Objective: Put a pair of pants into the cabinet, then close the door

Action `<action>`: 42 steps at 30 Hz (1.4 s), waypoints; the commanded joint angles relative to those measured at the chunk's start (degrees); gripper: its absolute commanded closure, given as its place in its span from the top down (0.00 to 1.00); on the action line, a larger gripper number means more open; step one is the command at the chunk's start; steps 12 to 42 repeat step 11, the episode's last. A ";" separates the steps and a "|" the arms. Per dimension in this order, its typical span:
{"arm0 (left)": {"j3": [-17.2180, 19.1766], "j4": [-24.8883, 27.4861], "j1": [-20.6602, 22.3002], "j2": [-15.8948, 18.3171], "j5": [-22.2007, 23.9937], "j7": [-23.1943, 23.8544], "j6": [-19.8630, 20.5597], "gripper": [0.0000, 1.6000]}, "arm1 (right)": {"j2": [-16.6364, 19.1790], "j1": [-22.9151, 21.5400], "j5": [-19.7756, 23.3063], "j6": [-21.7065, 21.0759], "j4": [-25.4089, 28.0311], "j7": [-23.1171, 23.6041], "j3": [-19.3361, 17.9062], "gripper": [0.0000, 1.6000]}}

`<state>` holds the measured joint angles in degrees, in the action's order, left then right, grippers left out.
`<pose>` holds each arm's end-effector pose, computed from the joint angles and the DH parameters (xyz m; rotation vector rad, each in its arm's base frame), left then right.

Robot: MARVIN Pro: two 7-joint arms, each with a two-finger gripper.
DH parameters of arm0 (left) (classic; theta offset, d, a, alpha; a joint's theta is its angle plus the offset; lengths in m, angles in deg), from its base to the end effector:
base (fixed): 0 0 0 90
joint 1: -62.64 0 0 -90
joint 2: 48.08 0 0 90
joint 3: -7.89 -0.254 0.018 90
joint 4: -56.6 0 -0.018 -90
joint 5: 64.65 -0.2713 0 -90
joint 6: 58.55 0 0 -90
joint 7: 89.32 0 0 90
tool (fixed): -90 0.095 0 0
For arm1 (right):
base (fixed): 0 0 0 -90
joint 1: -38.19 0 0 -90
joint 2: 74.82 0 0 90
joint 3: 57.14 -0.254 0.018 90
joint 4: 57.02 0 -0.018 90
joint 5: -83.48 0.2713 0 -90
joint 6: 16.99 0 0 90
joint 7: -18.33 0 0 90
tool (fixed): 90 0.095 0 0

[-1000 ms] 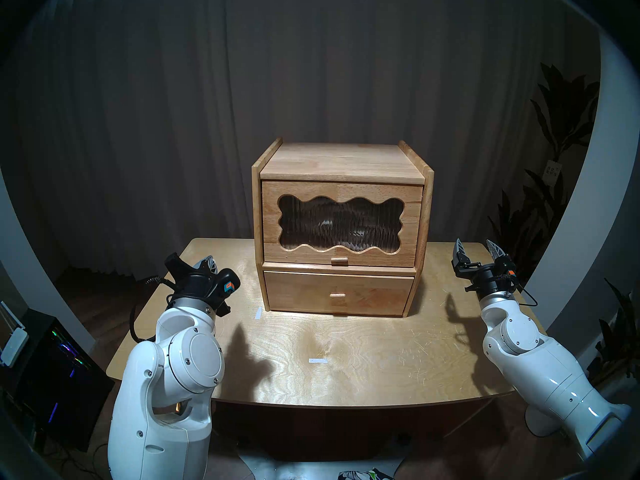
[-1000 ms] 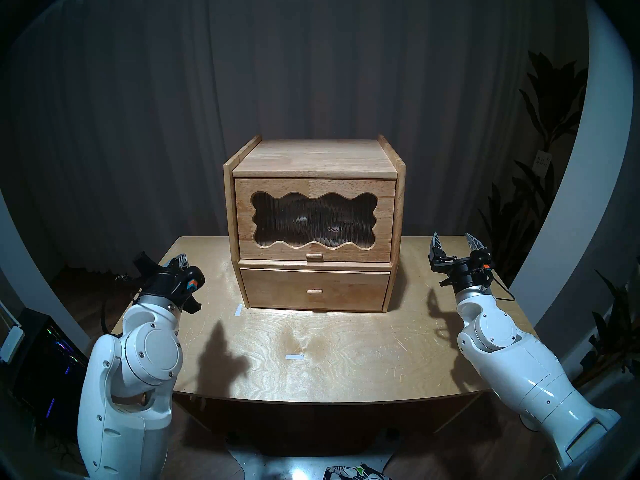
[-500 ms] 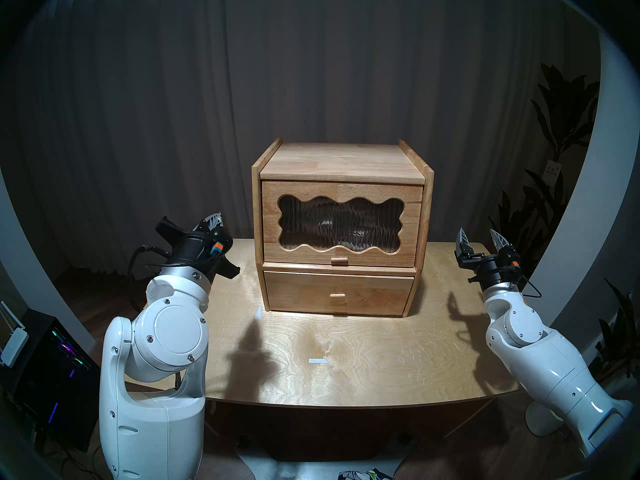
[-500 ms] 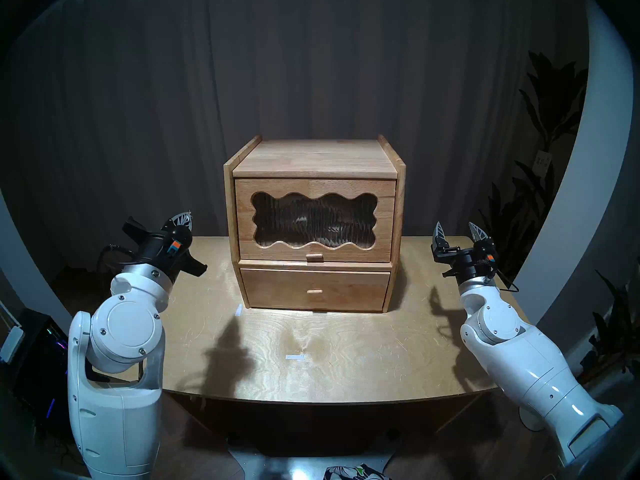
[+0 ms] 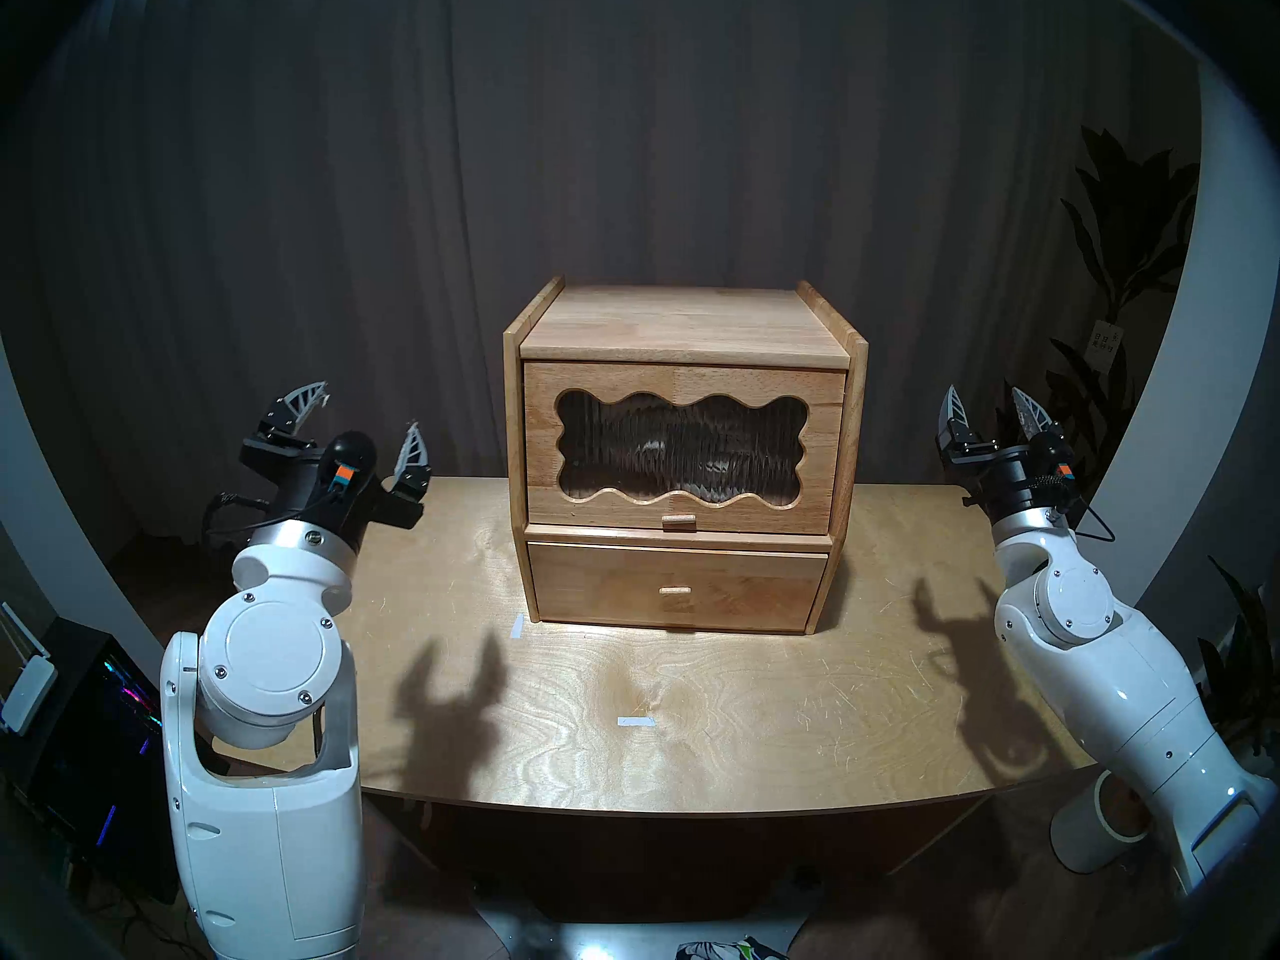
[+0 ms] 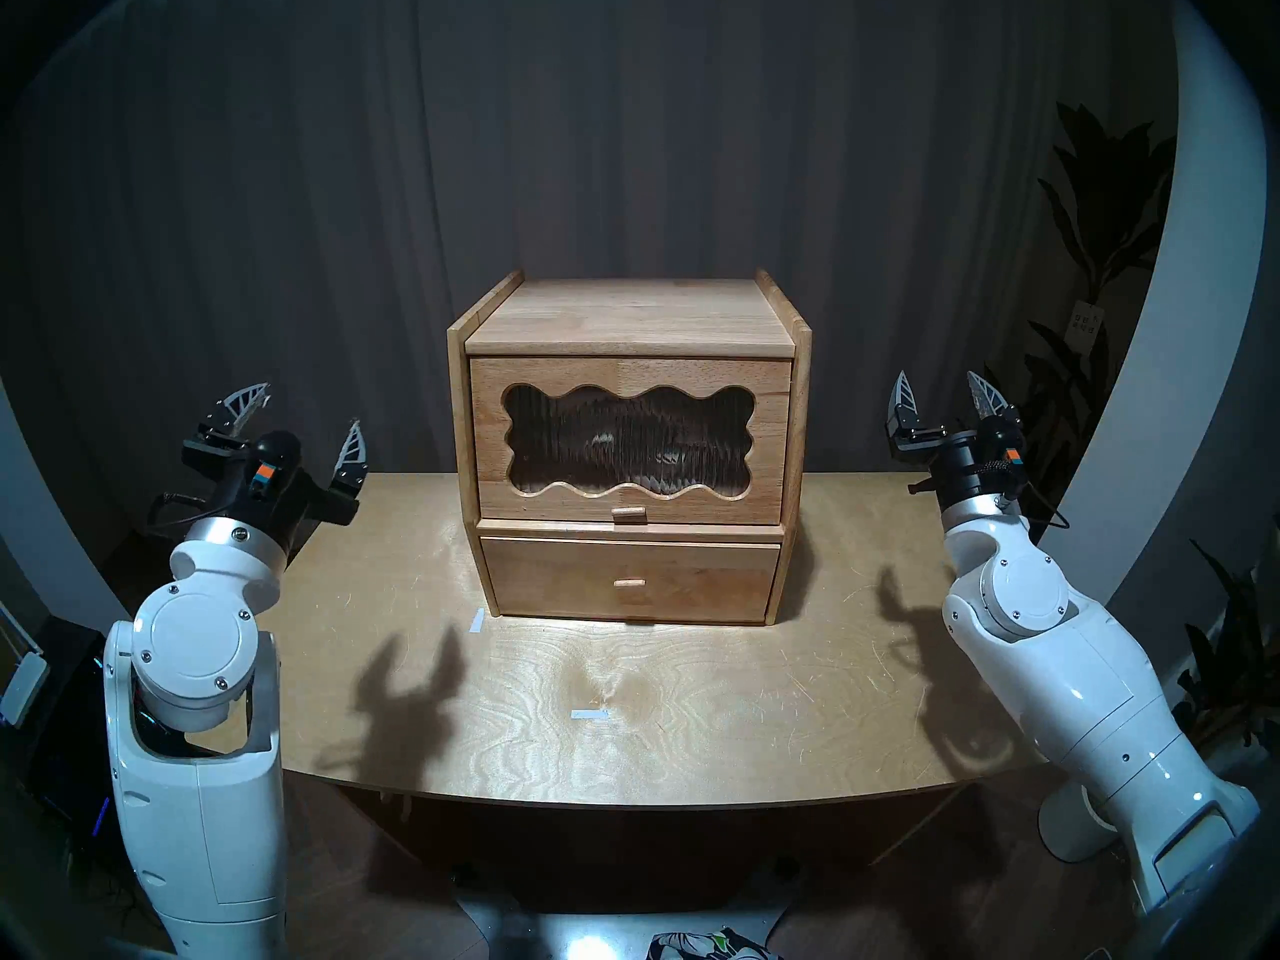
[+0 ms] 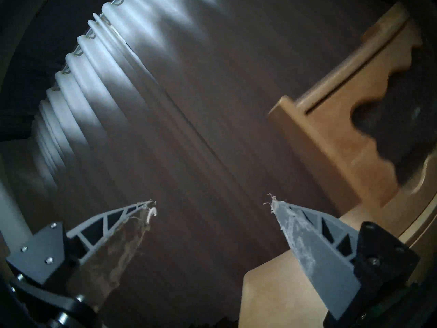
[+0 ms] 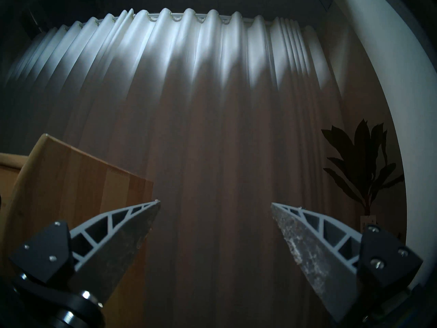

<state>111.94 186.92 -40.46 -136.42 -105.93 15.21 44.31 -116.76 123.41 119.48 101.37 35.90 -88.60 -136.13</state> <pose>0.2955 0.0763 -0.1259 -1.6088 0.5125 -1.7390 0.3844 -0.1594 -0.1433 1.5406 0.0222 2.6049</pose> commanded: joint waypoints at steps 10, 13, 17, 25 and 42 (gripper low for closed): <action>-2.43 -2.23 0.06 1.39 -8.69 -11.85 -9.81 1.00 | 2.29 4.65 -3.58 -0.12 5.40 -5.47 -3.47 1.00; -2.43 -2.23 0.06 1.39 -8.69 -11.85 -9.81 1.00 | 2.29 4.65 -3.58 -0.12 5.40 -5.47 -3.47 1.00; -2.43 -2.23 0.06 1.39 -8.69 -11.85 -9.81 1.00 | 2.29 4.65 -3.58 -0.12 5.40 -5.47 -3.47 1.00; -2.43 -2.23 0.06 1.39 -8.69 -11.85 -9.81 1.00 | 2.29 4.65 -3.58 -0.12 5.40 -5.47 -3.47 1.00; -2.43 -2.23 0.06 1.39 -8.69 -11.85 -9.81 1.00 | 2.29 4.65 -3.58 -0.12 5.40 -5.47 -3.47 1.00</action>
